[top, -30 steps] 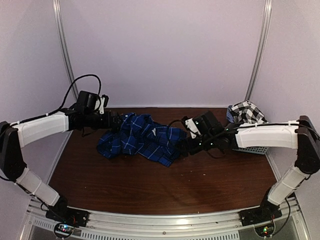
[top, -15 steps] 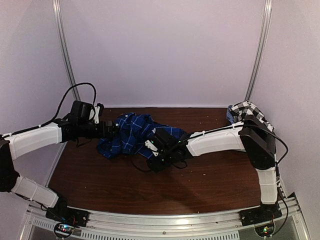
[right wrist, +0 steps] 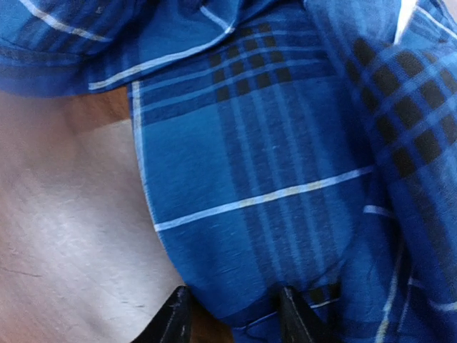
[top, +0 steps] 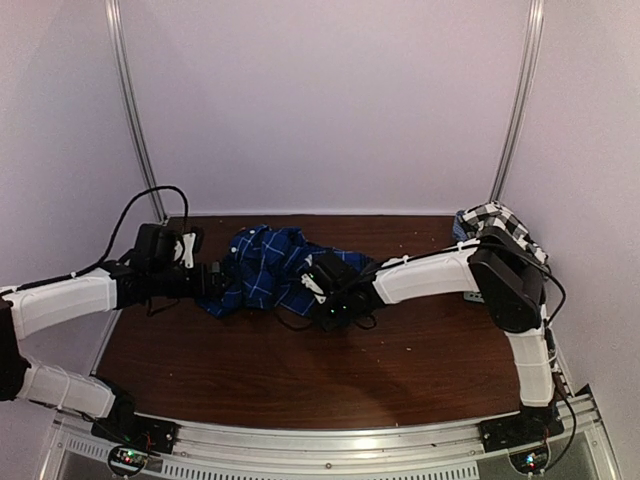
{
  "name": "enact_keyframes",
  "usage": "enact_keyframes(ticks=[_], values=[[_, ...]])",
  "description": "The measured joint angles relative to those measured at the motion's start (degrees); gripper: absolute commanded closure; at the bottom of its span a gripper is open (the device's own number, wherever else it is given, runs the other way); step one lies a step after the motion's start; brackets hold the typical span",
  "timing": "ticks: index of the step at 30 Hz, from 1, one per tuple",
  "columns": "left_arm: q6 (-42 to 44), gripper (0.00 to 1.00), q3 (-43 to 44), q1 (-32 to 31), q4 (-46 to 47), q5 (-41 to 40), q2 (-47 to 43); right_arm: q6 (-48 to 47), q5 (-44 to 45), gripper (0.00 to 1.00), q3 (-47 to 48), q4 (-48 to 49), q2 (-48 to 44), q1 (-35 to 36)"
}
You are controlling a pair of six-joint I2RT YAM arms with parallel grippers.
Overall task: Fold and stack the long sleeve shirts
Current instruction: Pick up the crumpled shirt from the center of the board.
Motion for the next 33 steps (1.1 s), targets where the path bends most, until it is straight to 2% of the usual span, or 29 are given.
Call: enact_keyframes(ticks=[4, 6, 15, 21, 27, 33], values=[[-2.1, 0.06, -4.9, -1.1, 2.0, 1.4, -0.3, -0.6, 1.7, 0.93, -0.1, -0.2, 0.0, -1.1], [-2.9, 0.08, -7.0, -1.7, 3.6, 1.7, -0.1, -0.5, 2.5, 1.00, -0.5, -0.3, -0.2, -1.5], [-2.4, 0.13, -10.5, -3.9, 12.7, -1.5, 9.2, -0.5, 2.1, 1.00, -5.6, -1.6, -5.6, -3.6], [0.4, 0.34, -7.6, -4.3, 16.4, -2.0, 17.6, 0.7, -2.8, 1.00, -8.3, -2.0, -13.1, -5.0], [1.8, 0.67, -6.5, -4.8, 20.7, 2.2, 22.0, 1.7, -4.7, 1.00, -9.3, -2.3, -17.0, -5.9], [2.2, 0.85, -4.8, -4.9, 20.6, 3.1, 22.7, 1.8, -3.7, 1.00, -10.1, -5.5, -19.7, -7.7]])
